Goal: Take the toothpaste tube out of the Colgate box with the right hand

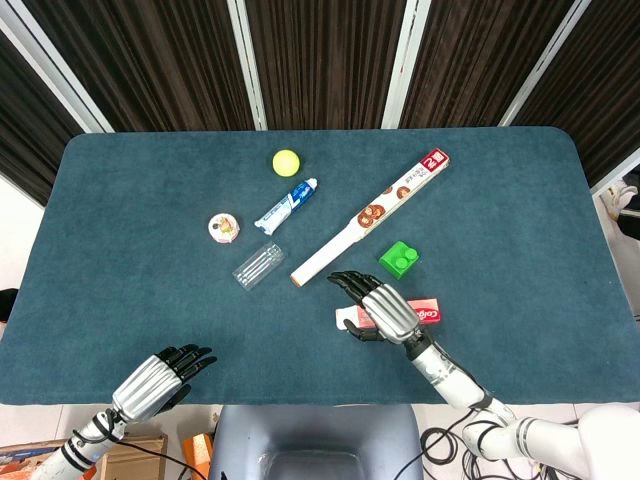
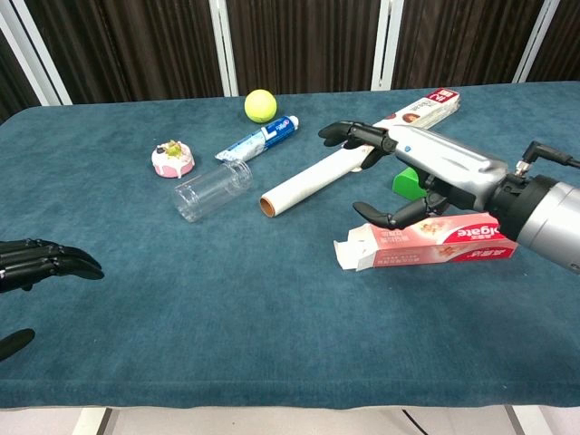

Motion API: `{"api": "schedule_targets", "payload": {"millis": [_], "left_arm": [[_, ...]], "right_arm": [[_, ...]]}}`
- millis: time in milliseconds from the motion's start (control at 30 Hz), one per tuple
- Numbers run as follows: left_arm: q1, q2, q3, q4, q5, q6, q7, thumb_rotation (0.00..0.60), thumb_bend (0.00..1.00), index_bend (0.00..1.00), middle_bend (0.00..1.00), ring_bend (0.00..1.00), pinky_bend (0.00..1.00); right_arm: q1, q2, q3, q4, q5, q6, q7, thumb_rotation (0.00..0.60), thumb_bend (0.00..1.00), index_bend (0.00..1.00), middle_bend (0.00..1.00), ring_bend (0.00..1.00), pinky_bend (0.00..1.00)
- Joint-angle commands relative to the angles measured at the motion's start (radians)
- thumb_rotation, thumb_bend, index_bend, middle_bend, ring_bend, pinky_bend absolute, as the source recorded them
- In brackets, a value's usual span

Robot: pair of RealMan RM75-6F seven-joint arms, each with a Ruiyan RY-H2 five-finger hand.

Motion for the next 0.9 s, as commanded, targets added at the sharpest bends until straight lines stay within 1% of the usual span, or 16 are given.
{"api": "schedule_targets", "payload": {"millis": [33, 467, 633, 767, 900], "left_arm": [[0.002, 0.001, 0.003, -0.005, 0.0, 0.001, 0.005, 0.6, 0.46, 0.22, 0.21, 0.21, 0.46], [0.007, 0.012, 0.008, -0.015, -0.007, 0.017, 0.009, 0.6, 0.46, 0.22, 0.21, 0.21, 0.46], [0.009, 0.021, 0.003, -0.022, -0.025, 0.013, 0.005, 0.6, 0.46, 0.22, 0.21, 0.22, 0.46], [0.015, 0.034, -0.014, -0.03, -0.067, 0.005, 0.004, 0.6, 0.46, 0.22, 0.21, 0.22, 0.46], [0.028, 0.063, -0.043, -0.073, -0.153, -0.031, 0.04, 0.6, 0.46, 0.22, 0.21, 0.22, 0.46]], "right_arm": [[0.0, 0.005, -0.002, -0.004, 0.003, 0.001, -0.005, 0.6, 0.39, 0.12, 0.1, 0.09, 0.24], [-0.005, 0.025, -0.007, -0.023, 0.012, 0.021, -0.026, 0.6, 0.39, 0.12, 0.1, 0.09, 0.24], [-0.017, 0.04, -0.013, -0.03, 0.009, 0.043, -0.019, 0.6, 0.39, 0.12, 0.1, 0.09, 0.24], [-0.04, 0.058, -0.027, -0.031, 0.006, 0.071, -0.01, 0.6, 0.39, 0.13, 0.1, 0.09, 0.24], [-0.067, 0.074, -0.041, -0.024, -0.002, 0.11, 0.01, 0.6, 0.39, 0.15, 0.1, 0.09, 0.24]]}}
